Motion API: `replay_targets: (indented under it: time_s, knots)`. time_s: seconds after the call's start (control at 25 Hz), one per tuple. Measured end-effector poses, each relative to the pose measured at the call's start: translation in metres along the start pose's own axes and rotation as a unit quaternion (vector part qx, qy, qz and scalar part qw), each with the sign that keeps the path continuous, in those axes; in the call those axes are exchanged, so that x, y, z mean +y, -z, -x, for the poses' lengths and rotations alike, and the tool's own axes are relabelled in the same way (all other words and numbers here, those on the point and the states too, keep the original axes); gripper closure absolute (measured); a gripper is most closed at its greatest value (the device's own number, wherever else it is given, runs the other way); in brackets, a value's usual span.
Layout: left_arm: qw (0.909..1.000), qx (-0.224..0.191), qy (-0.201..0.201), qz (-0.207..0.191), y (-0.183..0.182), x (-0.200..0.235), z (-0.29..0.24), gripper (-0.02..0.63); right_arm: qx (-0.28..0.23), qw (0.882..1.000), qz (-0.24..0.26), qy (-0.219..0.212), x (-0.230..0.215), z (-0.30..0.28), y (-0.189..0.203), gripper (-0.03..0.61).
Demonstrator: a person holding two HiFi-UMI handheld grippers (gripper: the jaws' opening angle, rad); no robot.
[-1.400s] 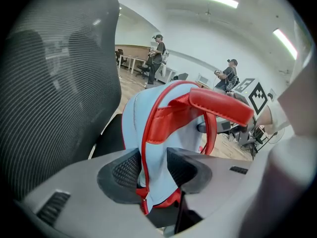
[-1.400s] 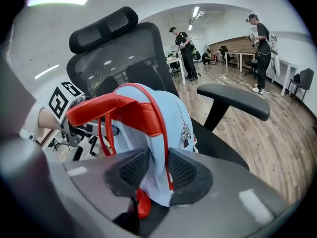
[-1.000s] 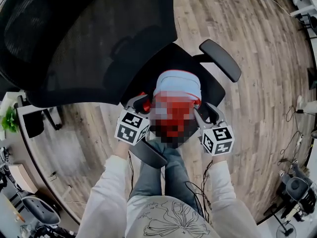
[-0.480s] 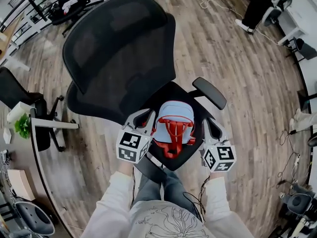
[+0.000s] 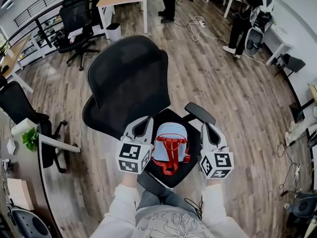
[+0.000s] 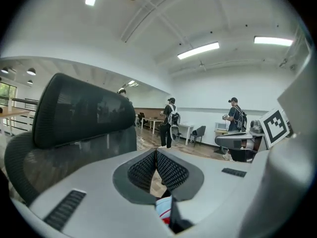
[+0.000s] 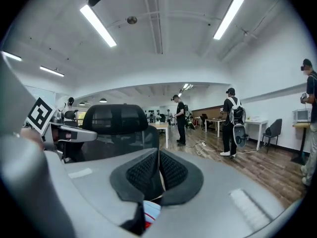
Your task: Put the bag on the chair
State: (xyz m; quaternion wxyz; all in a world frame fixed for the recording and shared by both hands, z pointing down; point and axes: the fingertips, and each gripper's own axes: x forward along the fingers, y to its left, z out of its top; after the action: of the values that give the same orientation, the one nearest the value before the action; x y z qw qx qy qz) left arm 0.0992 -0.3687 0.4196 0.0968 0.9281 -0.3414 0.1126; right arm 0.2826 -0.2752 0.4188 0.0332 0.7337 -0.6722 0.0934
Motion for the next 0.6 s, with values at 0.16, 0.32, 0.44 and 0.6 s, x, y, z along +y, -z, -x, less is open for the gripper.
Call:
replay_targets:
  time_s: [0.16, 0.32, 0.44, 0.6]
  knots:
    - [0.9994, -0.032, -0.007, -0.006, -0.035, -0.005, 0.022, 0.606, -0.032, 0.999, 0.001, 0.002, 0.008, 0.014, -0.034, 0.561]
    - [0.9974, -0.068, -0.017, -0.012, -0.066, -0.009, 0.037, 0.606, -0.062, 0.998, 0.009, 0.0, 0.013, 0.024, -0.063, 0.561]
    - [0.9962, -0.084, -0.022, -0.005, -0.077, -0.014, 0.05, 0.606, -0.075, 0.997, 0.012, 0.0, 0.017, 0.034, -0.076, 0.561]
    - [0.9951, -0.095, -0.026, -0.005, -0.084, -0.018, 0.059, 0.606, -0.095, 0.995, 0.012, 0.002, 0.018, 0.044, -0.09, 0.561]
